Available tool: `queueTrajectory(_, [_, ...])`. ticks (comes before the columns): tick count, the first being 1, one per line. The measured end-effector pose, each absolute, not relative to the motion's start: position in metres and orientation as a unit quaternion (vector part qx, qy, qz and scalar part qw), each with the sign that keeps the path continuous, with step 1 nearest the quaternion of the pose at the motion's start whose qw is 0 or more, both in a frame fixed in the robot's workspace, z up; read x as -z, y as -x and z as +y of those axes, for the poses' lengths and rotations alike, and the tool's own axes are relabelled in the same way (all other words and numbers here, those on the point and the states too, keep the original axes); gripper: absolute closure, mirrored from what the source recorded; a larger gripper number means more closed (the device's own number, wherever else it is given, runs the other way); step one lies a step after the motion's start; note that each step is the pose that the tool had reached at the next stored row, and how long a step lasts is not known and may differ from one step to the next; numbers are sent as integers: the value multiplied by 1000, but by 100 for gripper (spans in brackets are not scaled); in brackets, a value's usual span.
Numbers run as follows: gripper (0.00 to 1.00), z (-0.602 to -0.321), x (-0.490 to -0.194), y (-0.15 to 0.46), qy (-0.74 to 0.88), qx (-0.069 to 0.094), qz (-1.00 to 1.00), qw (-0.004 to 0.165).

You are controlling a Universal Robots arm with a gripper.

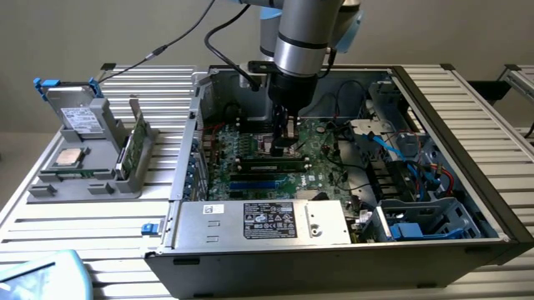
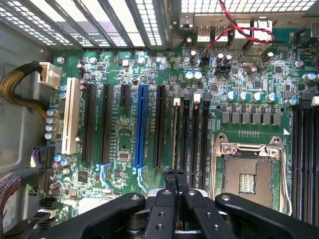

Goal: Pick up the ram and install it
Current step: 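Press down the ram until it locks into place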

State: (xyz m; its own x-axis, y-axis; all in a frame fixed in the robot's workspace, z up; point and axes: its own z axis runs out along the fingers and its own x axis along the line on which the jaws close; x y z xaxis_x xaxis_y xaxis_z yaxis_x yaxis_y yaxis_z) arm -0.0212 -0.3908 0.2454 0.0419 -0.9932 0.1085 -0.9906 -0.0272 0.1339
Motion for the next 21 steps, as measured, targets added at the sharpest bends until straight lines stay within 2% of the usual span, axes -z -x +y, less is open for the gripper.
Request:
queueTrajectory(12, [90, -391, -245, 22, -691, 10, -718, 86])
queueTrajectory(21, [90, -391, -245, 22, -656, 6, -749, 93])
